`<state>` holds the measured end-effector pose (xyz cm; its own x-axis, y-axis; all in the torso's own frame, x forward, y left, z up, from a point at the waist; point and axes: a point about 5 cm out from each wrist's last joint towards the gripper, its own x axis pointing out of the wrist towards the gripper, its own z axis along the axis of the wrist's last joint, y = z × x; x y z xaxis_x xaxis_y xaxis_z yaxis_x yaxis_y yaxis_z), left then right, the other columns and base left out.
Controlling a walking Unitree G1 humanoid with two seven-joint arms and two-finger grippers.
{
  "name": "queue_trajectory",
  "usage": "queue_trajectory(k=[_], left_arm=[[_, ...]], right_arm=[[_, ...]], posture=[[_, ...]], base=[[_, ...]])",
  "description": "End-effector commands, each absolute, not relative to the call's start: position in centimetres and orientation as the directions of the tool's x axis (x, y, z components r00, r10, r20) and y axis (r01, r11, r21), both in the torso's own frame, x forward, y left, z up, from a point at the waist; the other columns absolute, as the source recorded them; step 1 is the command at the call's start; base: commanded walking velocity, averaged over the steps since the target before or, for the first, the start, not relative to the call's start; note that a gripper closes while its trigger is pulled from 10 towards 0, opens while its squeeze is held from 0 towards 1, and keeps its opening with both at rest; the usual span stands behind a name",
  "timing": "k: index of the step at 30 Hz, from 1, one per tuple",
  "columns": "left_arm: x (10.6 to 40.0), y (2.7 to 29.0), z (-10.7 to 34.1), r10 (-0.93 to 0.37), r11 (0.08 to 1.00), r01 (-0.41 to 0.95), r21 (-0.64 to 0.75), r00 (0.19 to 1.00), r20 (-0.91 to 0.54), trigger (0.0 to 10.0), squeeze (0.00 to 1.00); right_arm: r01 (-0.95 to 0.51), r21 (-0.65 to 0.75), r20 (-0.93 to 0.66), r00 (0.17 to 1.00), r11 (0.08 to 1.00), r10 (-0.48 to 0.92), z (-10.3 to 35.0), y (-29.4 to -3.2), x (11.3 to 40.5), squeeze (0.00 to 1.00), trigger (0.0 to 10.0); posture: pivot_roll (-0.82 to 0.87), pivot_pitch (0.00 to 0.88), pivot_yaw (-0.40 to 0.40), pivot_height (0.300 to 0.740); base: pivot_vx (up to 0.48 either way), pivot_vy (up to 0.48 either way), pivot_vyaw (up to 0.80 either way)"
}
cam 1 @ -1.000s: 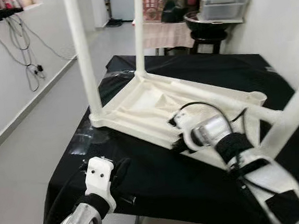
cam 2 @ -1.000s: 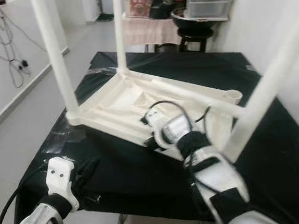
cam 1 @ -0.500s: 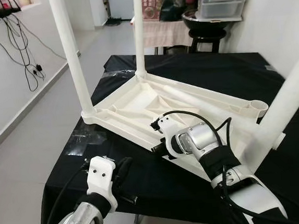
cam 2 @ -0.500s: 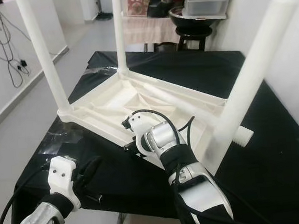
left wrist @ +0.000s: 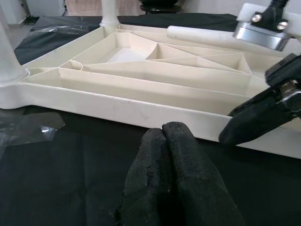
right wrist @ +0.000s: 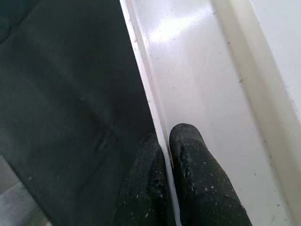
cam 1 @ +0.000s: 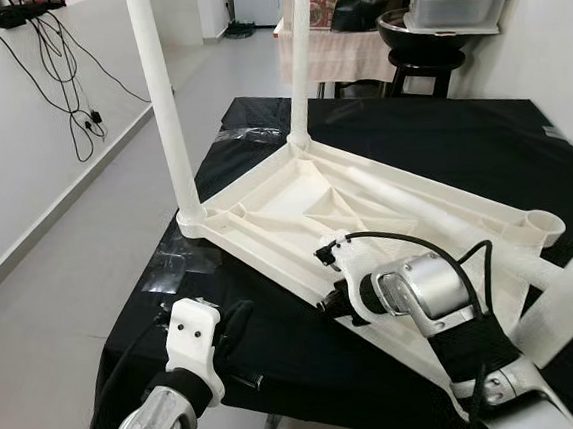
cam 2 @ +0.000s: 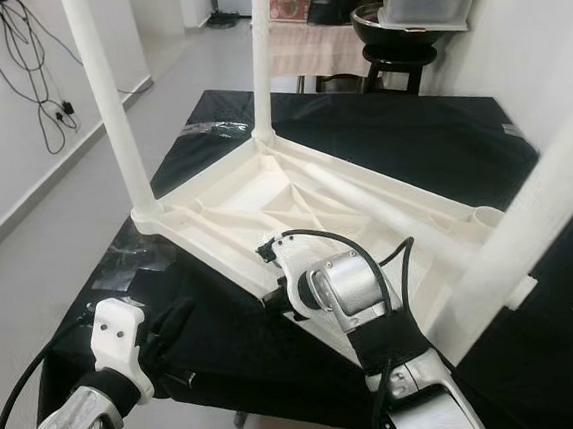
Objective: Building children table
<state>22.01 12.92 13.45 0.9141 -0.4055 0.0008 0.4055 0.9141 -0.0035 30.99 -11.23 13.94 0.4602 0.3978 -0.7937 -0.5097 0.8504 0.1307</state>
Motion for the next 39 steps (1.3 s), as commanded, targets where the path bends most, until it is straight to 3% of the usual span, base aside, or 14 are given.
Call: queue_trajectory(k=[1,11,13,19,20,21,22,23,24,27,28,29,32,39], left_arm=[[21.9,13.2,13.3,-0.41,0.912,0.41,0.002,0.912,-0.013,10.0,0.0],[22.1,13.3,13.4,-0.408,0.913,0.408,0.007,0.913,-0.013,10.0,0.0],[22.2,13.2,13.4,-0.407,0.913,0.407,0.01,0.913,-0.013,10.0,0.0],[22.2,13.1,13.4,-0.407,0.913,0.407,0.012,0.913,-0.012,10.0,0.0],[22.2,13.1,13.4,-0.406,0.914,0.407,0.012,0.914,-0.012,10.0,0.0],[22.2,13.1,13.4,-0.406,0.914,0.407,0.012,0.914,-0.012,10.0,0.0],[22.2,13.1,13.4,-0.407,0.913,0.407,0.012,0.913,-0.012,10.0,0.0],[22.2,13.1,13.4,-0.407,0.913,0.407,0.012,0.913,-0.012,10.0,0.0],[22.1,13.1,13.4,-0.408,0.913,0.408,0.012,0.913,-0.012,10.0,0.0],[22.1,13.0,13.4,-0.409,0.912,0.409,0.011,0.912,-0.012,10.0,0.0],[22.1,13.0,13.4,-0.411,0.912,0.411,0.011,0.912,-0.012,10.0,0.0],[22.1,13.0,13.4,-0.412,0.911,0.412,0.011,0.911,-0.013,10.0,0.0],[22.0,13.0,13.4,-0.412,0.911,0.413,0.012,0.911,-0.013,10.0,0.0],[22.1,12.9,13.5,-0.411,0.912,0.411,0.014,0.912,-0.01,10.0,0.0]], right_arm=[[-0.449,0.162,-0.858,0.376,0.879,0.35,12.0,-12.0,29.5,0.0,0.0],[-0.358,0.11,-0.824,0.489,0.927,0.286,12.1,-10.6,29.9,0.0,0.0],[-0.275,0.066,-0.757,0.612,0.959,0.228,12.6,-9.2,31.5,0.0,0.0],[-0.223,0.024,-0.694,0.698,0.974,0.177,13.3,-8.4,32.9,0.0,0.4],[-0.205,-0.017,-0.656,0.741,0.979,0.144,13.7,-8.4,33.9,0.0,4.2],[-0.205,-0.017,-0.656,0.741,0.979,0.144,13.7,-8.4,33.9,0.0,4.2],[-0.184,-0.066,-0.609,0.786,0.981,0.107,14.1,-8.4,34.8,0.0,8.2],[-0.184,-0.066,-0.609,0.786,0.981,0.107,14.1,-8.4,34.8,0.0,8.2],[-0.172,-0.1,-0.562,0.823,0.98,0.087,14.6,-8.3,35.5,0.0,10.0],[-0.161,-0.119,-0.532,0.844,0.98,0.074,14.9,-8.2,35.9,0.0,10.0],[-0.215,-0.13,-0.503,0.855,0.968,0.122,15.1,-7.1,36.1,0.81,10.0],[-0.269,-0.108,-0.486,0.854,0.957,0.185,15.4,-5.9,35.9,1.0,10.0],[-0.384,-0.022,-0.427,0.839,0.923,0.339,16.0,-3.6,35.3,1.0,10.0],[-0.533,0.111,-0.289,0.79,0.839,0.541,16.7,-3.1,33.8,1.0,10.0]], posture=[[-0.07,0.021,-0.039,0.74],[-0.07,0.021,-0.033,0.74],[-0.07,0.018,-0.035,0.74],[-0.06,0.017,-0.038,0.74],[-0.06,0.018,-0.037,0.74],[-0.06,0.018,-0.037,0.74],[-0.06,0.018,-0.037,0.74],[-0.06,0.018,-0.037,0.74],[-0.06,0.018,-0.036,0.74],[-0.06,0.018,-0.036,0.74],[-0.05,0.018,-0.037,0.74],[-0.05,0.018,-0.037,0.74],[-0.05,0.02,-0.037,0.74],[-0.06,0.023,-0.038,0.74]], base=[[0.0,0.0,0.0],[0.0,0.0,0.0],[0.0,0.0,0.0],[0.0,0.0,0.0],[0.0,0.0,0.0],[0.0,0.0,0.0],[0.0,0.0,0.0],[0.0,0.0,0.0],[0.0,0.0,0.0],[0.0,0.0,0.0],[0.0,0.0,0.0],[0.0,0.0,0.0],[0.0,0.0,0.0],[0.0,0.0,0.0]])
